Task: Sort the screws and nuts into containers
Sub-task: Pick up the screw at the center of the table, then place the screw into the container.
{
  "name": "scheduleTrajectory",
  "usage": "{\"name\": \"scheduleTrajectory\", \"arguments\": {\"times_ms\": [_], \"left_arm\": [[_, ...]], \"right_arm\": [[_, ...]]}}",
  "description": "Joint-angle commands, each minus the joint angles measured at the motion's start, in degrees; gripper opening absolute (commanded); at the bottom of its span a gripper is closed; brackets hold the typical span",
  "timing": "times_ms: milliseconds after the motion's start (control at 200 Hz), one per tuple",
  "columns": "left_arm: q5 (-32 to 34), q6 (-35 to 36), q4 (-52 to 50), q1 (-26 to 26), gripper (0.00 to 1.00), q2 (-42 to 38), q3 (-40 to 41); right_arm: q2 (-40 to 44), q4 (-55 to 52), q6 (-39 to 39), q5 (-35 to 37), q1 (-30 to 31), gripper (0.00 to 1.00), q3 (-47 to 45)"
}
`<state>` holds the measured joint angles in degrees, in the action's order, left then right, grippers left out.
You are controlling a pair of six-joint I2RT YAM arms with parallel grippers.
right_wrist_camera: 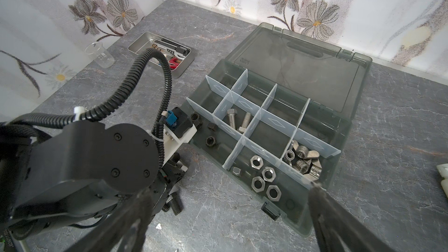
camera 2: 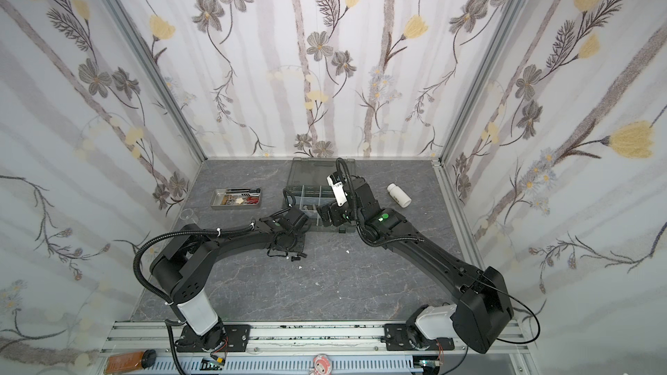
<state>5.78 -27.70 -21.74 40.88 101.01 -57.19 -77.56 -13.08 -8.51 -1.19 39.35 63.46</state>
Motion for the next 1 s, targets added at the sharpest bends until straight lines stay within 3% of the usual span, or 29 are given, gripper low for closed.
{"name": "scheduleTrajectory", "arguments": {"times_ms": [0, 520, 994], "left_arm": [[-1.75, -1.12, -3.21, -0.01, 0.12, -0.54, -0.44], [-0.87, -0.51, -8.59, -0.01, 0.10, -9.26, -5.67], [1.35, 1.12, -12.41, -0.62, 0.10, -9.23, -12.09]], "right_arm": [[0.21, 1.72, -0.05, -0.05, 0.02, 1.00, 0.17], [2.88, 2.53, -2.42, -0.12, -0.07, 1.00, -1.68], [7.55, 3.53, -4.85, 0.17, -0.38, 1.00, -8.72]]}}
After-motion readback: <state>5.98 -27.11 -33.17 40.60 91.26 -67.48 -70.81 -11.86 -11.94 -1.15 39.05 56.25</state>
